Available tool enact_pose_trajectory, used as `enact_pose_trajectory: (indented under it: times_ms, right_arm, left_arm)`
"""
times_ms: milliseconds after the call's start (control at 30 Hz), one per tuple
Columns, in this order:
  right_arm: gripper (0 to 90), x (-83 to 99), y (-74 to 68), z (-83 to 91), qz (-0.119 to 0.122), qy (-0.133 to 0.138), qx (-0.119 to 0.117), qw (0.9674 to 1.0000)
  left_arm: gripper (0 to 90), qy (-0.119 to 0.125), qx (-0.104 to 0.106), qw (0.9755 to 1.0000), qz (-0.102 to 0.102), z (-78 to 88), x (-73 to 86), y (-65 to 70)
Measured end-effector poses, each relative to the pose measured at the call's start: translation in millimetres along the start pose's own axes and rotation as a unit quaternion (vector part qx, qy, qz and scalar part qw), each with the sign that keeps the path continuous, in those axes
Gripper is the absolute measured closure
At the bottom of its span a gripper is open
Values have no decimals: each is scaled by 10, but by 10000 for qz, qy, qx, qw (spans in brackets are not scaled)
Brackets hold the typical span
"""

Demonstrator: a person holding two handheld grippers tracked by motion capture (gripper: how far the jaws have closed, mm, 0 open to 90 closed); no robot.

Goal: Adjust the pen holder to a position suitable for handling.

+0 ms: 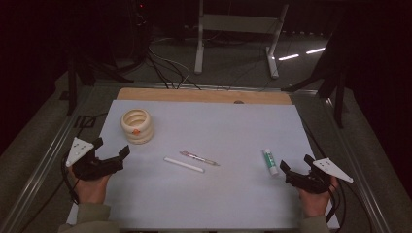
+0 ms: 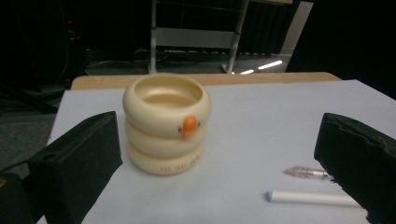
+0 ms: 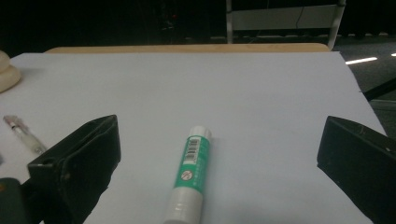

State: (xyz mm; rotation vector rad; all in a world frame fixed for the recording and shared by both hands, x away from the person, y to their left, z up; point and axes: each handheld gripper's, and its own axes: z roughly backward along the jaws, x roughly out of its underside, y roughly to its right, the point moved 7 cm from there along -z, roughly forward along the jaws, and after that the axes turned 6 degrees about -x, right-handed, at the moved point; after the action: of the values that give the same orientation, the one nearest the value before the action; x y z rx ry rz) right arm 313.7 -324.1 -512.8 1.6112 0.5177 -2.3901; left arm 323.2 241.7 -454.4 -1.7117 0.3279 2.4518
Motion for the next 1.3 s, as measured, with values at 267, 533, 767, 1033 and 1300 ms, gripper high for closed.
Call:
enact_pose_trajectory:
  times_ms: [267,533,767,1033,1300]
  right_arm:
    - [0,7,56,78,-15,62,202,9998]
    - [0,-3,98,160,51,340,226,9992]
    - [0,-4,54,129,182,415,129,9989]
    - [0,-19,14,81,157,380,-6,9992]
    - [0,-19,-29,34,248,275,-11,9993]
  left_arm:
    - [10,67,156,9999,4,-131,-336,-42]
    - [10,-69,287,9996,27,-372,-424,-62]
    - [10,-213,243,9994,-107,-562,-482,-72]
    - [11,-240,133,9996,-1,-678,-527,-140]
    - [10,-360,348,9987,94,-788,-495,-164]
